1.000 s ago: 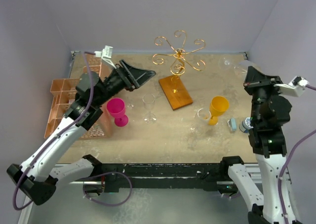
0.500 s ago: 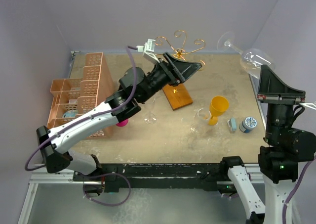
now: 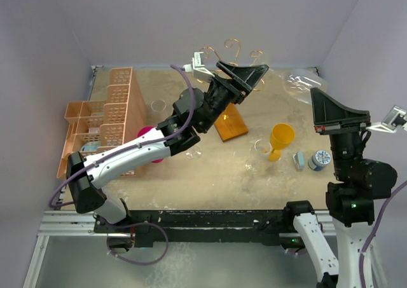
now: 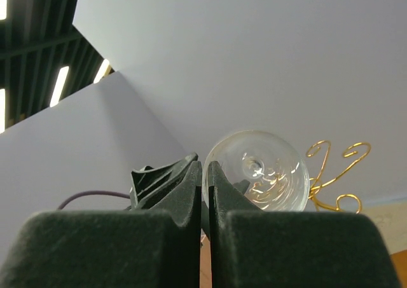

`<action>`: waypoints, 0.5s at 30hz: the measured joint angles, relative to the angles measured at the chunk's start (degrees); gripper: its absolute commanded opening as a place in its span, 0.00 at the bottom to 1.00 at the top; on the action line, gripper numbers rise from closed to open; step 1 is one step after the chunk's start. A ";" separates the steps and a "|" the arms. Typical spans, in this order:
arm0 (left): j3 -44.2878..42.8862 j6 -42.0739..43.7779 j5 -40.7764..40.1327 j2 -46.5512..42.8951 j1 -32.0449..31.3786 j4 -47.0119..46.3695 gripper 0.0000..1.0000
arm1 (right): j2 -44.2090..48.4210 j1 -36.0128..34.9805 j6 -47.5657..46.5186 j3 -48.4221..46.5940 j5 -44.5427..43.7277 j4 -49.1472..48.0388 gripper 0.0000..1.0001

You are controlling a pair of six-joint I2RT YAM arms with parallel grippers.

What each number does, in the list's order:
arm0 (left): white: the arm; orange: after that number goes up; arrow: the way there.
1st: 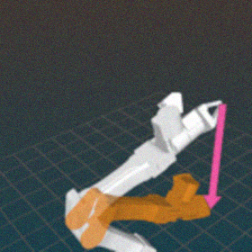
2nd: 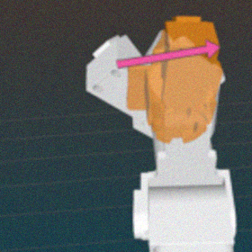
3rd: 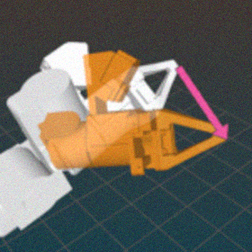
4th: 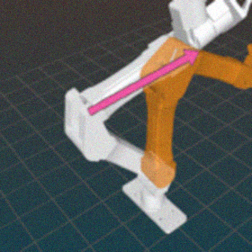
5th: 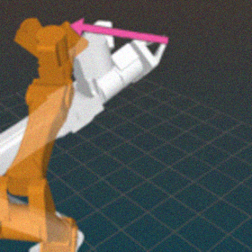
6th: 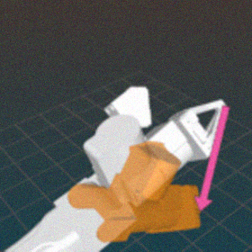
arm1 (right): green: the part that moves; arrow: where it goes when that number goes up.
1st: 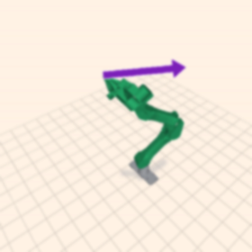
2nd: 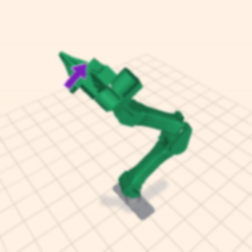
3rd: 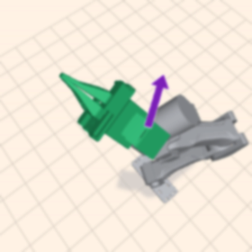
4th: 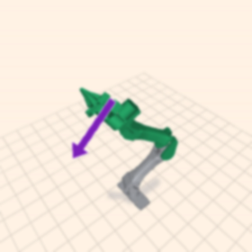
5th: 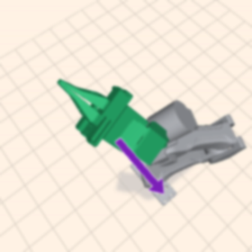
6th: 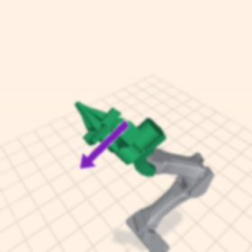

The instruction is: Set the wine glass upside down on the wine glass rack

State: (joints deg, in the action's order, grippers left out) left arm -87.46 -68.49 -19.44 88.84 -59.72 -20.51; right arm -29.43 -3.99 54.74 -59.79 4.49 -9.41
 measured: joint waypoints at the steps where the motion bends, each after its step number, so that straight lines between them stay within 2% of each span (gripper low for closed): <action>1: -0.09 -0.26 -0.83 0.13 -0.28 -0.48 0.71 | 0.00 0.00 0.17 0.37 0.81 -0.24 0.00; 11: -0.28 -5.05 -7.85 0.74 -1.79 -2.56 0.72 | 0.00 -0.02 0.81 2.43 6.23 -4.22 0.00; 15: -2.38 -7.13 -9.09 2.03 -2.12 -1.62 0.68 | 0.00 -0.07 0.68 3.30 7.69 -5.62 0.00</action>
State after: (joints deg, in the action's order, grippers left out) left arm -89.84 -75.61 -28.53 90.87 -61.84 -22.13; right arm -29.43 -4.05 55.42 -56.49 12.19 -15.03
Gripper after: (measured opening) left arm 0.708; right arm 0.018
